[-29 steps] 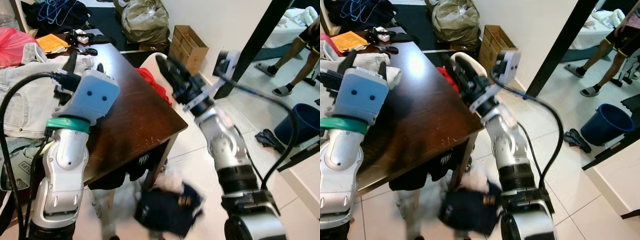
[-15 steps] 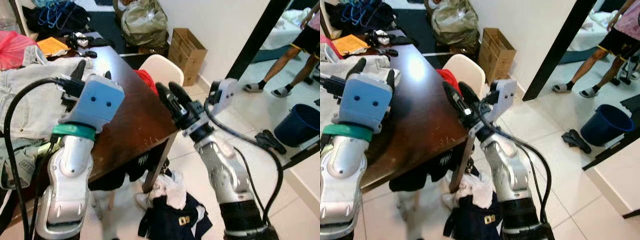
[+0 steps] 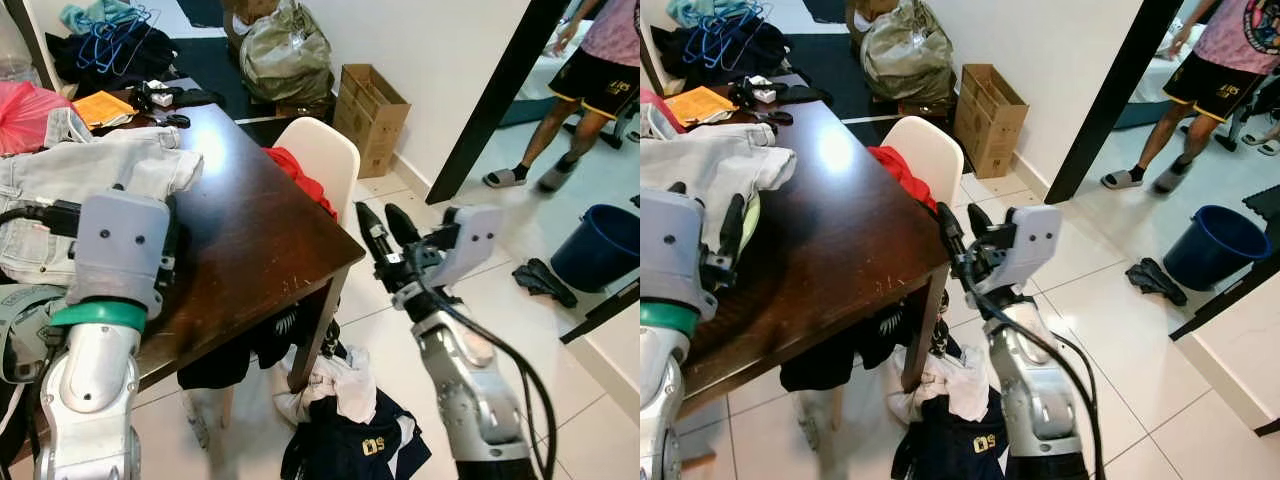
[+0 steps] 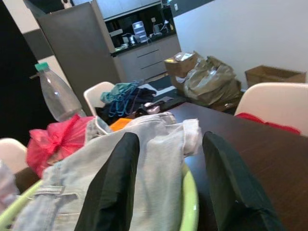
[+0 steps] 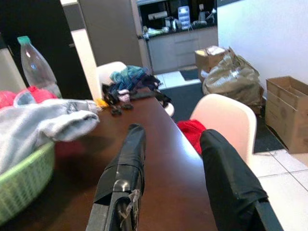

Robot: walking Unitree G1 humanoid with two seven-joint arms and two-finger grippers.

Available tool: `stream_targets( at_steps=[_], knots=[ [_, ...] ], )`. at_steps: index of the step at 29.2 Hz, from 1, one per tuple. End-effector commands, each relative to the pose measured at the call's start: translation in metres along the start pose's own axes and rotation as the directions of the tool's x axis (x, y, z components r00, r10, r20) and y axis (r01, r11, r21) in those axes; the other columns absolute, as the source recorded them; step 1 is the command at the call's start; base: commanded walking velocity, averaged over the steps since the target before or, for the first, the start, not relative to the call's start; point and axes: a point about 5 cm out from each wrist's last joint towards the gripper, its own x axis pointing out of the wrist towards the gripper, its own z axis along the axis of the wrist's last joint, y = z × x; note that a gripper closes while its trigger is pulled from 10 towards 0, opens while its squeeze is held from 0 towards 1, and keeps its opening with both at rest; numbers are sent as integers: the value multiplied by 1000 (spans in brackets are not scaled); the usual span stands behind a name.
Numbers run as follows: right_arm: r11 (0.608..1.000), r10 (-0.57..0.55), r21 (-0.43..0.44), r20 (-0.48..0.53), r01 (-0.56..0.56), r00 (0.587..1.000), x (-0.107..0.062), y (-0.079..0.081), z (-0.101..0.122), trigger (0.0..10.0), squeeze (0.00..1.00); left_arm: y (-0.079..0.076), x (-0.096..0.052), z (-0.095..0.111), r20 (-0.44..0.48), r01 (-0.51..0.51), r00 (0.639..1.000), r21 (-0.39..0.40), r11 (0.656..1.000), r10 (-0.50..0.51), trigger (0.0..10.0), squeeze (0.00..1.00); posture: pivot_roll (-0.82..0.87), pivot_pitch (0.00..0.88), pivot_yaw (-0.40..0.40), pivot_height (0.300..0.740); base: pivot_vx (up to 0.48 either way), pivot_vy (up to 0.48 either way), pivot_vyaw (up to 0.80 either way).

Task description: Hang hanger

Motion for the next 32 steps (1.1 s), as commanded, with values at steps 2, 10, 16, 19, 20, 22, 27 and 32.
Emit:
stream_targets(
  at_steps=[2, 10, 16, 19, 20, 22, 27, 32],
  knots=[
    [1000, -8, -20, 26, 8, 1000, 7, 2, 3, 10000, 0, 0, 1, -4, -15, -11, 1000, 13, 1000, 11, 10000, 0, 96, 135, -34, 740, 0, 0, 0],
    [1000, 0, -31, 25, 1, 1000, 15, 0, 3, 10000, 0, 31, -30, -33, -291, -49, 948, 269, 962, 130, 10000, 0, 138, 147, -47, 740, 0, 0, 0],
    [999, 7, -35, 1, -7, 1000, 15, -4, -1, 10000, 0, 52, -58, -32, -300, 34, 948, 434, 900, 109, 10000, 0, 190, 164, -58, 740, 0, 0, 0],
    [999, 16, -33, -9, -17, 1000, 19, -4, -4, 10000, 0, 56, -79, -53, -402, 56, 903, 457, 888, 150, 10000, 0, 209, 170, -75, 740, 0, 0, 0],
    [999, 16, -33, -9, -17, 1000, 19, -4, -4, 10000, 0, 56, -79, -53, -402, 56, 903, 457, 888, 150, 10000, 0, 209, 170, -75, 740, 0, 0, 0],
    [999, 35, -29, -17, -35, 999, 24, -2, -7, 10000, 0, 48, -91, -73, -455, 63, 874, 452, 890, 169, 10000, 0, 218, 175, -91, 740, 0, 0, 0],
    [999, 41, -29, -19, -42, 999, 26, -1, -9, 10000, 0, 43, -93, -81, -487, 58, 857, 417, 907, 169, 10000, 0, 212, 176, -93, 740, 0, 0, 0],
    [998, 52, -32, -21, -53, 998, 27, 0, -10, 10000, 0, 38, -91, -94, -536, 50, 829, 357, 933, 161, 8353, 0, 189, 171, -95, 740, 0, 0, 0]
  ],
)
